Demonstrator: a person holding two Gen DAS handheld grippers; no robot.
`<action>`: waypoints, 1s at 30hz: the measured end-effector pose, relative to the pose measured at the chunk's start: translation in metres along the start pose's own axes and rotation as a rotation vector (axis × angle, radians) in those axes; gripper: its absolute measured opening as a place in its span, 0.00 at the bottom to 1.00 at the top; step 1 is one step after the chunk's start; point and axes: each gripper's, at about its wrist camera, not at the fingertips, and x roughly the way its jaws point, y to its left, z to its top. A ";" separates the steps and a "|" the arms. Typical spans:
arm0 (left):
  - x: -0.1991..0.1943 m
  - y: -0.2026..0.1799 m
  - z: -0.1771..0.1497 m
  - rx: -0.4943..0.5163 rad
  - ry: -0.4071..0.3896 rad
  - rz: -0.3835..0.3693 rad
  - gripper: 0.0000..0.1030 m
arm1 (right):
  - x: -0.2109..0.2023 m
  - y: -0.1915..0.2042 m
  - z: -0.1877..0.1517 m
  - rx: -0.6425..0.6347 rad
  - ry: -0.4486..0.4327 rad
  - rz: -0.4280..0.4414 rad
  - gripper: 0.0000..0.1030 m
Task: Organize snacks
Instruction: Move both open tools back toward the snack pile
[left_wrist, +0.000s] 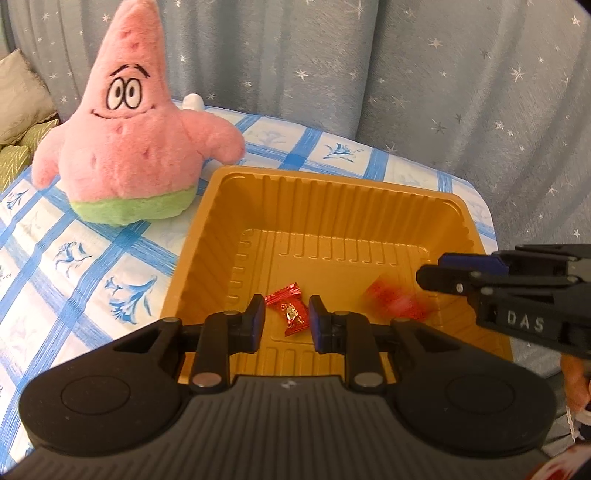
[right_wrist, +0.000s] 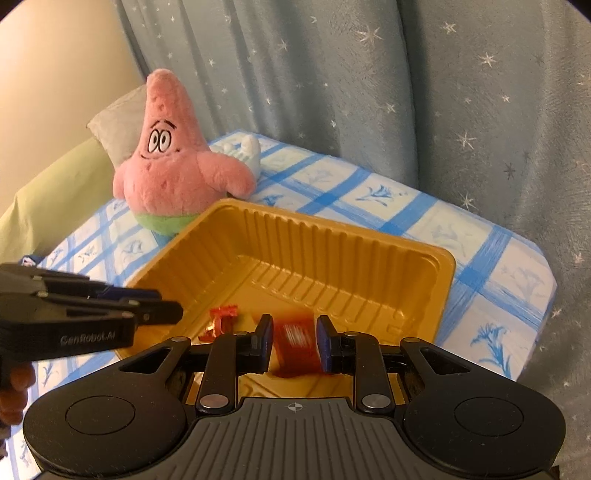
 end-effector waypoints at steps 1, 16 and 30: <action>-0.002 0.001 0.000 -0.002 -0.002 0.000 0.25 | 0.000 0.000 0.001 0.003 -0.004 0.001 0.25; -0.053 0.010 -0.018 -0.066 -0.055 0.021 0.43 | -0.032 0.010 0.003 -0.003 -0.038 0.032 0.53; -0.125 0.021 -0.079 -0.168 -0.086 0.068 0.48 | -0.097 0.021 -0.032 -0.003 -0.051 0.080 0.64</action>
